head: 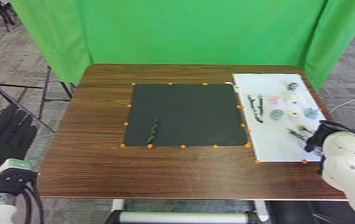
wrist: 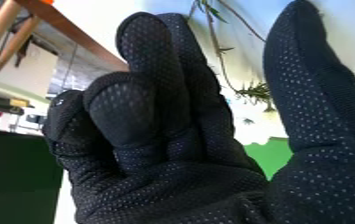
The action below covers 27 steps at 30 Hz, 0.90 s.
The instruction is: Arrange flowers
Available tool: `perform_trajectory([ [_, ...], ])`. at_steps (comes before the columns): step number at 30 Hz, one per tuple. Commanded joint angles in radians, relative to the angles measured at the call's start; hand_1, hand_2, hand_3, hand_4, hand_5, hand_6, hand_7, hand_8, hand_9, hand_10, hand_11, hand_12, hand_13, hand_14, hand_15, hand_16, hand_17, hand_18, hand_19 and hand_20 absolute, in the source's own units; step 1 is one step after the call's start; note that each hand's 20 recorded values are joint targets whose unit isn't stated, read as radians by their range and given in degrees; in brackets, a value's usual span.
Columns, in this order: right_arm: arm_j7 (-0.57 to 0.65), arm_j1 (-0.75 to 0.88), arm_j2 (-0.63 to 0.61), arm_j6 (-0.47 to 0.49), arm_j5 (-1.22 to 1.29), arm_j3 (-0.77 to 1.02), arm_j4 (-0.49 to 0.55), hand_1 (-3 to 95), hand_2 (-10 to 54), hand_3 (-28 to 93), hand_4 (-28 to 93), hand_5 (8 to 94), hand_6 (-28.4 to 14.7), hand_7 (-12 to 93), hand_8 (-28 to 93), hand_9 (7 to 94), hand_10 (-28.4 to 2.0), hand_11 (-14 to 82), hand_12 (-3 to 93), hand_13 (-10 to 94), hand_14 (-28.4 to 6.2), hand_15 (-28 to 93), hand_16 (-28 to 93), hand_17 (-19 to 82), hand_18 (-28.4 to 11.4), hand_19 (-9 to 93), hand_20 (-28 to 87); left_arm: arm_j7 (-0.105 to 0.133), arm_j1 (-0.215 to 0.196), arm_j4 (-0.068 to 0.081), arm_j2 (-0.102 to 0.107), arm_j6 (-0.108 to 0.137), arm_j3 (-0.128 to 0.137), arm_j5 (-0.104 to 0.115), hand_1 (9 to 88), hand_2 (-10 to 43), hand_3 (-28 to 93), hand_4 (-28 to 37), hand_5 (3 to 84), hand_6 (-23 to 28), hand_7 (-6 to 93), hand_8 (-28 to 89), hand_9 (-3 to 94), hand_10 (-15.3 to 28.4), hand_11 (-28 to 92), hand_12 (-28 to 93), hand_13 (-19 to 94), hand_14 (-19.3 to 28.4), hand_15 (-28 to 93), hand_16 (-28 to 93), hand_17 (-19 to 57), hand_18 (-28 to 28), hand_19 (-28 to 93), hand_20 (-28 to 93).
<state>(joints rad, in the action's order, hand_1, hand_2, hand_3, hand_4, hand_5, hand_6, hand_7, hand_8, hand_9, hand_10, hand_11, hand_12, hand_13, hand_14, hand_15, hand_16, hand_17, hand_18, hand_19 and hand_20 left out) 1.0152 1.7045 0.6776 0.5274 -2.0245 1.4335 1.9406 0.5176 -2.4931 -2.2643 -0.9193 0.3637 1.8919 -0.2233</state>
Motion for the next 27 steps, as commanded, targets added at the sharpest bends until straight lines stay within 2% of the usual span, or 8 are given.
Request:
perform_trajectory([
  [1,0.011,0.025,0.010,-0.056,0.053,0.000,-0.014,44.1,-7.5,69,-26,76.0,-4.8,27,12,81.6,-15.0,41.9,34.2,76,-13.2,67,36,45,-26.3,93,40,-0.019,0.003,0.000,-0.006,-0.004,-0.004,-0.002,20.0,11.3,72,-28.3,34.2,6.7,14.8,-10,28.4,12.3,19,7,17,10.4,23,-10,-4.2,7.0,19,6],
  [5,-0.009,0.050,0.009,-0.087,0.045,0.018,0.000,50.3,-5.6,67,-25,77.9,-3.0,34,20,83.5,-14.2,42.8,34.8,78,-12.7,67,37,46,-26.3,93,40,-0.021,0.002,-0.001,-0.004,-0.004,-0.002,-0.002,20.0,11.3,72,-28.3,34.2,6.7,14.7,-10,28.5,12.4,19,7,17,10.5,24,-10,-4.2,7.0,19,6],
  [10,-0.003,0.071,0.009,-0.141,0.035,0.030,0.026,51.2,-5.0,68,-25,77.4,-2.3,37,23,83.9,-13.9,43.3,35.2,78,-12.4,67,37,47,-26.5,93,41,-0.034,0.011,0.005,-0.004,-0.012,-0.001,-0.009,20.2,11.4,71,-28.3,34.2,6.7,14.7,-10,28.6,12.4,19,7,17,10.4,23,-10,-4.3,7.1,19,6],
  [11,-0.004,0.082,0.009,-0.146,0.029,0.038,0.038,51.2,-4.9,68,-25,77.4,-2.2,37,23,83.9,-13.9,43.4,35.2,78,-12.5,67,37,47,-26.4,93,41,-0.043,0.015,0.005,-0.010,-0.011,0.000,-0.016,20.2,11.4,71,-28.3,34.2,6.7,14.7,-10,28.6,12.4,19,7,17,10.4,23,-10,-4.3,7.1,19,6],
  [19,-0.028,0.145,0.018,-0.232,-0.031,0.101,0.177,50.7,-4.9,69,-23,77.3,-2.5,38,24,84.2,-13.9,43.9,35.4,79,-12.4,68,38,48,-26.8,93,42,-0.015,0.000,0.003,-0.004,-0.013,-0.001,0.004,20.1,11.4,71,-28.3,34.2,6.7,14.7,-10,28.7,12.4,19,7,17,10.5,23,-10,-4.4,7.1,20,6],
  [27,-0.056,0.181,0.041,-0.312,-0.137,0.116,0.305,51.1,-5.3,70,-23,77.9,-2.8,38,25,84.9,-13.8,44.0,35.5,80,-12.2,68,38,49,-26.8,93,43,-0.015,-0.008,0.002,-0.003,-0.016,0.010,0.001,20.1,11.4,71,-28.3,34.4,6.7,14.7,-10,28.7,12.5,18,7,17,10.5,23,-10,-4.4,7.1,20,6],
])
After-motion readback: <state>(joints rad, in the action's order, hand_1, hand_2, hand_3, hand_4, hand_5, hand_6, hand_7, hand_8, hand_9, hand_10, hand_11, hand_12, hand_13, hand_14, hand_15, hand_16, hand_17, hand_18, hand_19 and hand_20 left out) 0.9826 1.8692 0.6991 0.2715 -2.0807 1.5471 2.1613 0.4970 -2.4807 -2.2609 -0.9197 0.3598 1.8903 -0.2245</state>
